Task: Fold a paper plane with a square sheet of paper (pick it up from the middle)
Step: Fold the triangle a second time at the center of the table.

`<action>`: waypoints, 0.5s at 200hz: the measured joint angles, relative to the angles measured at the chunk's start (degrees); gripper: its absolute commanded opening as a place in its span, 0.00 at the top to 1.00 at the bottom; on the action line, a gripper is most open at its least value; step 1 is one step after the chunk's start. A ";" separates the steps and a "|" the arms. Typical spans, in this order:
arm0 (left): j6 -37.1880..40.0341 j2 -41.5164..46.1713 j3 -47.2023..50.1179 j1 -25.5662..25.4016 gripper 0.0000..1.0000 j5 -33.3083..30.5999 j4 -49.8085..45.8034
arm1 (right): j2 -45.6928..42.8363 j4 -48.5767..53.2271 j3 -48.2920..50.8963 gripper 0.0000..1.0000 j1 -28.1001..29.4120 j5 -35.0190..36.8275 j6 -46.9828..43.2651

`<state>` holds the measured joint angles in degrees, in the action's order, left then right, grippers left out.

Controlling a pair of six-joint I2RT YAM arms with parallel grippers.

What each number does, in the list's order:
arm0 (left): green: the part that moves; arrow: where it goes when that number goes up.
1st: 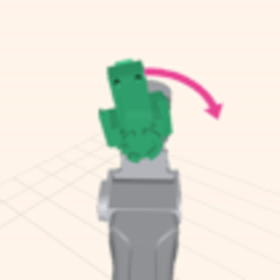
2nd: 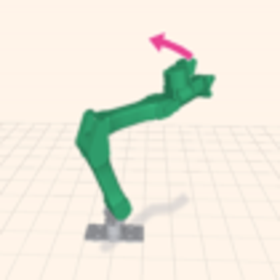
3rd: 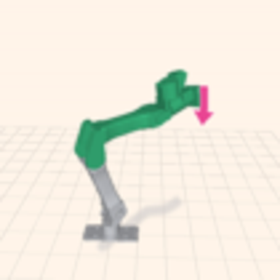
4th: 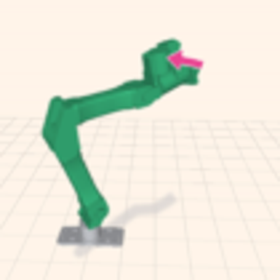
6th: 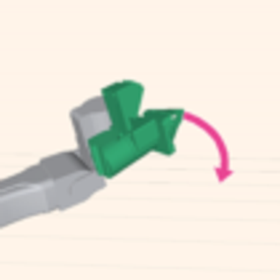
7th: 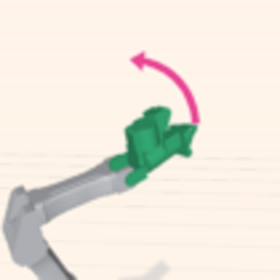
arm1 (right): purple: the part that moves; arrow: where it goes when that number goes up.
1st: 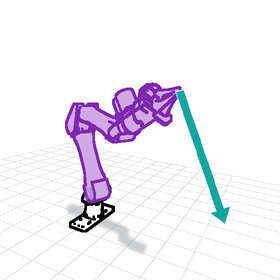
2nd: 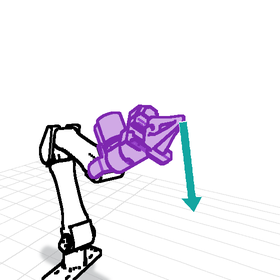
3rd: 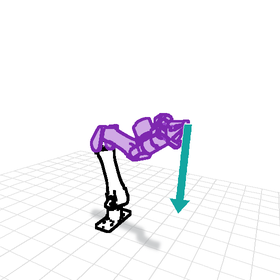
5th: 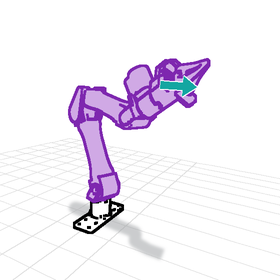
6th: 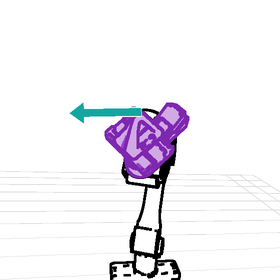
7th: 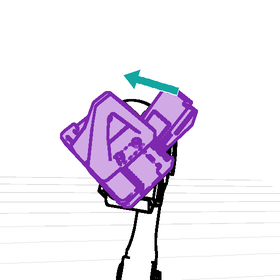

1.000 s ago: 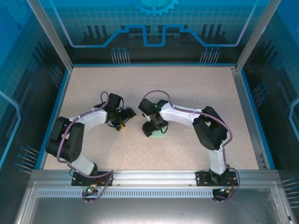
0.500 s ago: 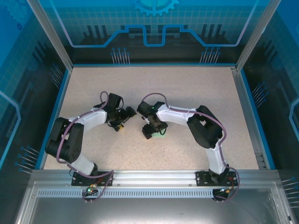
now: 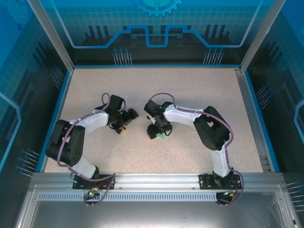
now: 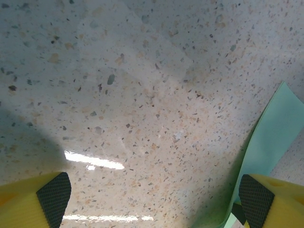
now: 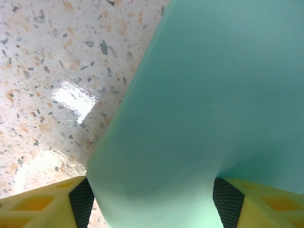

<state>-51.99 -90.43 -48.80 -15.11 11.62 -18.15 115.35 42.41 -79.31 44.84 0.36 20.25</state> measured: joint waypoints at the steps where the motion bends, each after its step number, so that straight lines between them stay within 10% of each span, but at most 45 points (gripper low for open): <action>1: 0.00 0.07 0.00 0.00 0.05 0.00 0.00 | -0.02 -0.07 0.07 0.28 -0.04 -0.13 -0.02; 100: 0.04 0.94 0.00 0.00 0.05 1.33 0.07 | -0.94 -1.97 1.70 0.27 -3.15 -6.75 -0.87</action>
<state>-51.94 -89.49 -48.80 -15.11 12.95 -18.09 114.41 40.45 -77.60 41.69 -6.39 19.38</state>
